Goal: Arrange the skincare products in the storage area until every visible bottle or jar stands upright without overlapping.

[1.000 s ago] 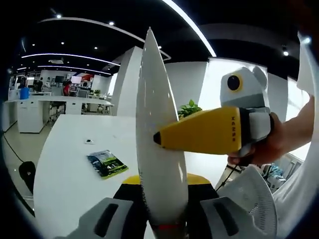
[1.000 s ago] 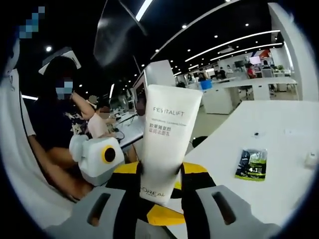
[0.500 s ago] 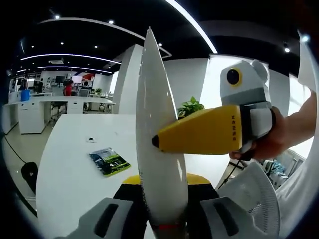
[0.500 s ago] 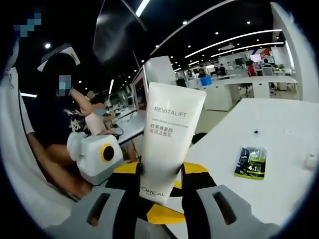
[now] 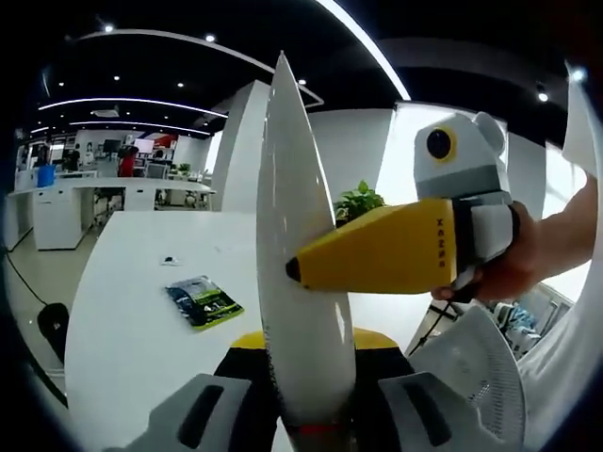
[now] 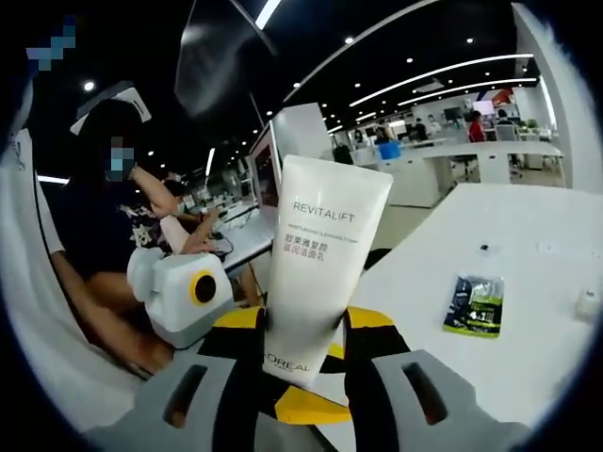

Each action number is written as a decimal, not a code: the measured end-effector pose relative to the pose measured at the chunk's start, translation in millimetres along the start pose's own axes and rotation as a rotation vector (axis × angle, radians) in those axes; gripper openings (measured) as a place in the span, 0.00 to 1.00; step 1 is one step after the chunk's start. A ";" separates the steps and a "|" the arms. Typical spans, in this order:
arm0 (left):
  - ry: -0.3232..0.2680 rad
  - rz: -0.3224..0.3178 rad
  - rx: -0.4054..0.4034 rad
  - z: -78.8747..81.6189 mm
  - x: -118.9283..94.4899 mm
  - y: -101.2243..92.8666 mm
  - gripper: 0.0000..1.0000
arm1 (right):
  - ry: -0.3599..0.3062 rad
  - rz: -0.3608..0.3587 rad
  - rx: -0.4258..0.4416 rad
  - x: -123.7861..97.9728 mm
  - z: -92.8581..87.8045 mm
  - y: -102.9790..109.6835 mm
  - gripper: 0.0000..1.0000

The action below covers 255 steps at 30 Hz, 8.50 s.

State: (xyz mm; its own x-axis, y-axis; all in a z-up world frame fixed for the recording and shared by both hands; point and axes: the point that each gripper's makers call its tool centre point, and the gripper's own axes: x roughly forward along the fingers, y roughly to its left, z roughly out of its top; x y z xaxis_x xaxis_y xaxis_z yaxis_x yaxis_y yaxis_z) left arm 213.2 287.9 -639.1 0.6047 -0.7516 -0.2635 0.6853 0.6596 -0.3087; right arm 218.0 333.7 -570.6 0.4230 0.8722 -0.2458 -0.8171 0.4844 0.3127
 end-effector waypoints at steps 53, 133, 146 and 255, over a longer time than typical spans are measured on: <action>-0.018 -0.216 -0.078 4.8 -3.1 -34.3 0.26 | 0.097 0.235 0.022 -4.7 1.3 14.3 0.31; 0.344 0.292 0.360 -66.2 -18.5 75.9 0.31 | -0.047 -0.172 0.003 -0.8 58.7 -105.2 0.25; 0.332 0.318 0.331 -65.5 -23.1 79.6 0.30 | -0.052 -0.235 0.016 -5.0 59.1 -116.7 0.25; 0.392 0.344 0.259 -79.3 -26.9 88.4 0.29 | -0.068 -0.435 -0.057 -12.1 64.5 -213.1 0.25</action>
State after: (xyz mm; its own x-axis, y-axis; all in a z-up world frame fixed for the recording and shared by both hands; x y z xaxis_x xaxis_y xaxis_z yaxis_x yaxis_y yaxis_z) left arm 225.2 366.0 -731.7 0.6483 -0.4074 -0.6433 0.5832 0.8088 0.0755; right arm 412.3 224.4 -575.0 0.7559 0.5910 -0.2817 -0.5762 0.8048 0.1423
